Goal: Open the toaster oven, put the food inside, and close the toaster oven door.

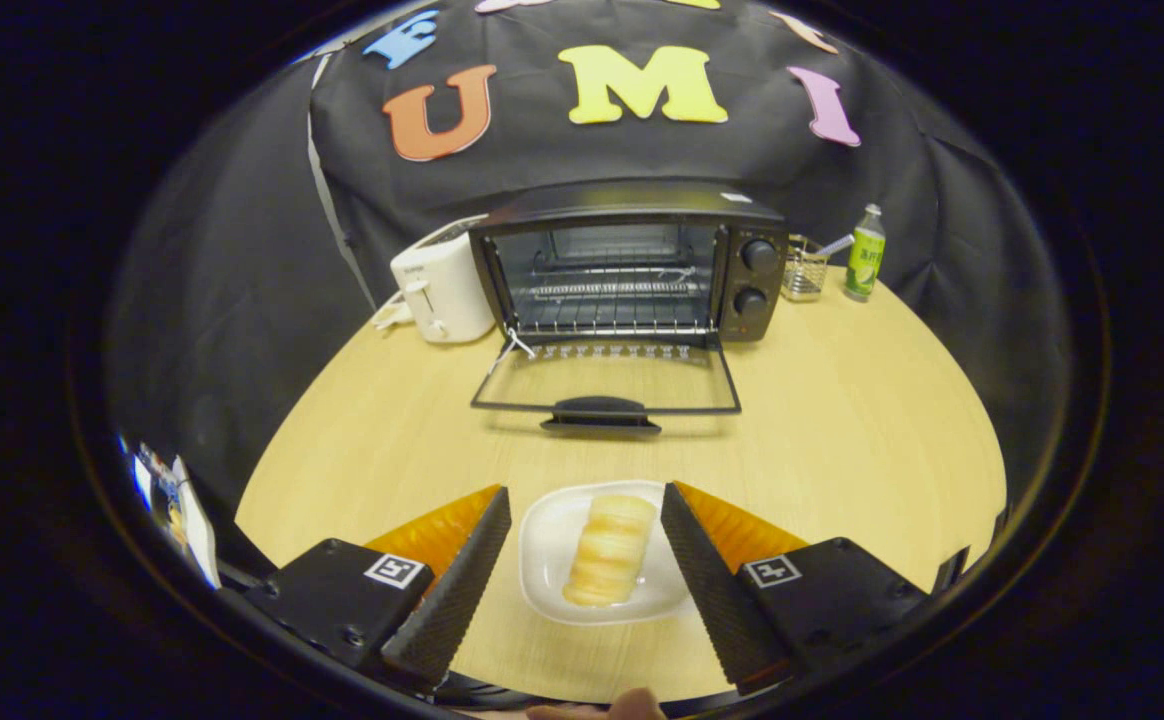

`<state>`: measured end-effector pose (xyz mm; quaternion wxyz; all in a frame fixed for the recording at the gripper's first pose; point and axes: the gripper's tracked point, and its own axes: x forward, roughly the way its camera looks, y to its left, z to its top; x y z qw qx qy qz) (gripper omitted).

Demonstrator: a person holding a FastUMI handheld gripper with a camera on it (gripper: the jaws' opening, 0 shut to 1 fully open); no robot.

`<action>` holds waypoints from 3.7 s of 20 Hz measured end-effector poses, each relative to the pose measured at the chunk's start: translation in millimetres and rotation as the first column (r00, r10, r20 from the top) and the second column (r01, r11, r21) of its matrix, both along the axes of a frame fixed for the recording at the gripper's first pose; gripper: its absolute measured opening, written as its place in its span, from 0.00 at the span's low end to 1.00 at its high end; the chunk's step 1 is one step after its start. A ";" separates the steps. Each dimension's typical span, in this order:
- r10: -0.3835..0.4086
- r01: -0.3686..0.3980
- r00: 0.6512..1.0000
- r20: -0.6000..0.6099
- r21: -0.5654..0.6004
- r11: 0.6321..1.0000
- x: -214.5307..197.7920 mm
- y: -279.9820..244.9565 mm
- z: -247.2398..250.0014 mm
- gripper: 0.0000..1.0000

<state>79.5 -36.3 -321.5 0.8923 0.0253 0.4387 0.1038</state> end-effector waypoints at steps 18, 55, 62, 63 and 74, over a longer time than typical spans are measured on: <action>-0.086 0.080 0.963 -0.254 -0.034 0.996 -7.3 -11.2 -91.0 0.73; -0.470 0.400 0.880 0.062 0.434 0.807 320.8 -4.0 -39.9 0.41; -0.399 0.322 0.910 0.110 0.417 0.850 302.6 12.4 -20.6 0.90; -0.388 0.310 0.912 0.131 0.396 0.864 296.9 11.9 -17.2 0.98; -0.200 0.140 0.965 0.167 0.315 0.939 159.0 37.4 41.3 1.00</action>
